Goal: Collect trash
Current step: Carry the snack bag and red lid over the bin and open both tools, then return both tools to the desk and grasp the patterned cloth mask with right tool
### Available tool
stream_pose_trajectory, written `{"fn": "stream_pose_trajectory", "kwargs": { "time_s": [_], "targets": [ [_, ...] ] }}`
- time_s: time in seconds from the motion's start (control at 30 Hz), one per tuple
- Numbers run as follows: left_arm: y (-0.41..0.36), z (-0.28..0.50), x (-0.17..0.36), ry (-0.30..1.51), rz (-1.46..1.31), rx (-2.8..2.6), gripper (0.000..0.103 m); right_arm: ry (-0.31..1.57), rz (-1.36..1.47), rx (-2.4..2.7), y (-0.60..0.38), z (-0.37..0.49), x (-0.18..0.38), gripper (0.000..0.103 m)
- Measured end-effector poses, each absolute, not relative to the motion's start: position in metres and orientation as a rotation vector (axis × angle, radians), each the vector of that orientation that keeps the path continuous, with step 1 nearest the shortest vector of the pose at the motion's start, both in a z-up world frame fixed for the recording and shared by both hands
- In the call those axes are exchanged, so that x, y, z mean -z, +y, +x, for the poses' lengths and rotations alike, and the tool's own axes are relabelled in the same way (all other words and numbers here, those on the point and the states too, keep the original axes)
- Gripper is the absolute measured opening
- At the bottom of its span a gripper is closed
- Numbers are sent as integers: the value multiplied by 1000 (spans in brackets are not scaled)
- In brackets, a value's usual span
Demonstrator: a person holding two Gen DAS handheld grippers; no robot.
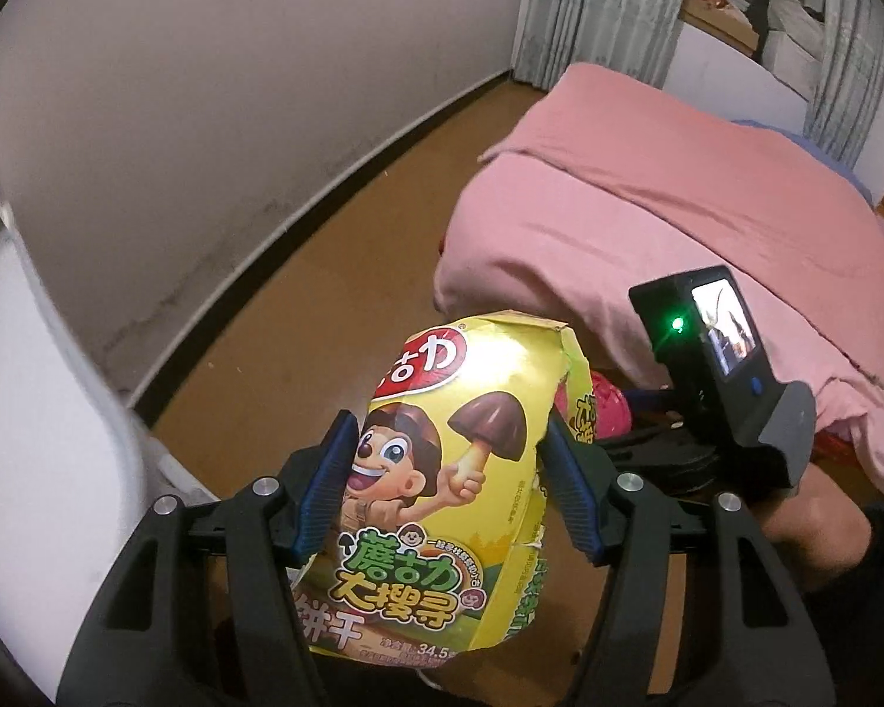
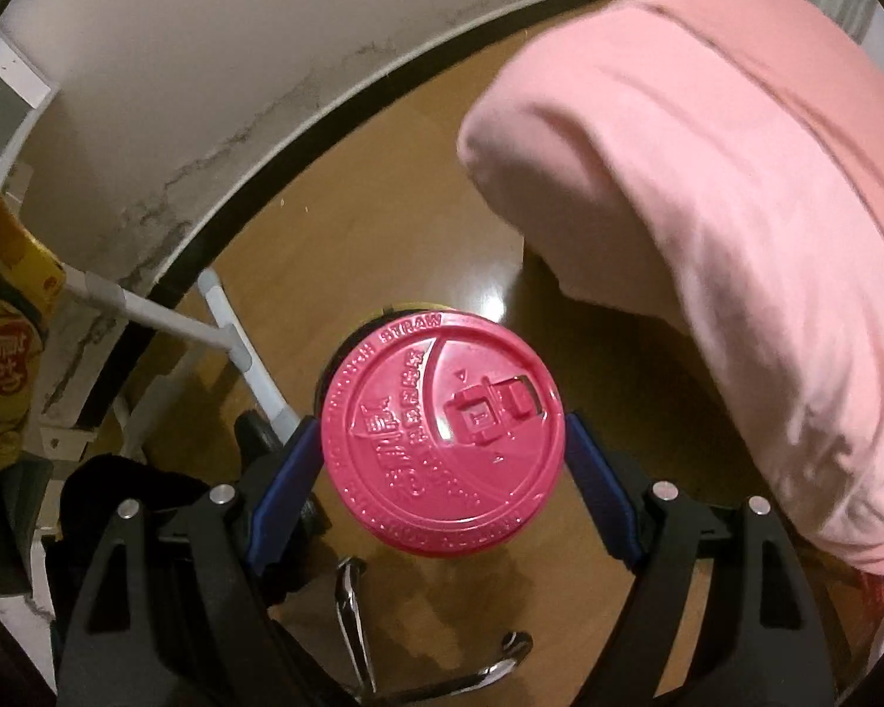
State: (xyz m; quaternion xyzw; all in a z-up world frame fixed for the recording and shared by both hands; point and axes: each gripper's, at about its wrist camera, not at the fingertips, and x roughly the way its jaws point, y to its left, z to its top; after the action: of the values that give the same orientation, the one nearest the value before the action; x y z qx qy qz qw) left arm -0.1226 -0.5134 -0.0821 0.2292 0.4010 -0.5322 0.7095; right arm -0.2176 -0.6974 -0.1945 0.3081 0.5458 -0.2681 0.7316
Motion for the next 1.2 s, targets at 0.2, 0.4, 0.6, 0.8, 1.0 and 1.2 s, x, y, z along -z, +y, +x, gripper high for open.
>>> {"fn": "stream_pose_trajectory", "kwargs": {
  "time_s": [0.2,0.4,0.6,0.8,1.0,1.2],
  "targets": [
    [-525,-115,100,935,513,1172,61,1268,716,547,-695,-212,226,80],
    [-528,-110,102,947,511,1175,61,1262,727,519,-694,-206,234,82],
    [-531,-104,107,962,517,1171,61,1253,741,513,-696,-206,238,89],
    [-539,-105,119,989,535,1178,61,1248,770,614,-710,-218,238,89],
    [-552,-107,146,1044,559,1192,64,1194,834,796,-735,-246,233,89],
    [-562,-107,156,1049,572,1185,82,1129,853,851,-745,-258,222,89]
  ]
}}
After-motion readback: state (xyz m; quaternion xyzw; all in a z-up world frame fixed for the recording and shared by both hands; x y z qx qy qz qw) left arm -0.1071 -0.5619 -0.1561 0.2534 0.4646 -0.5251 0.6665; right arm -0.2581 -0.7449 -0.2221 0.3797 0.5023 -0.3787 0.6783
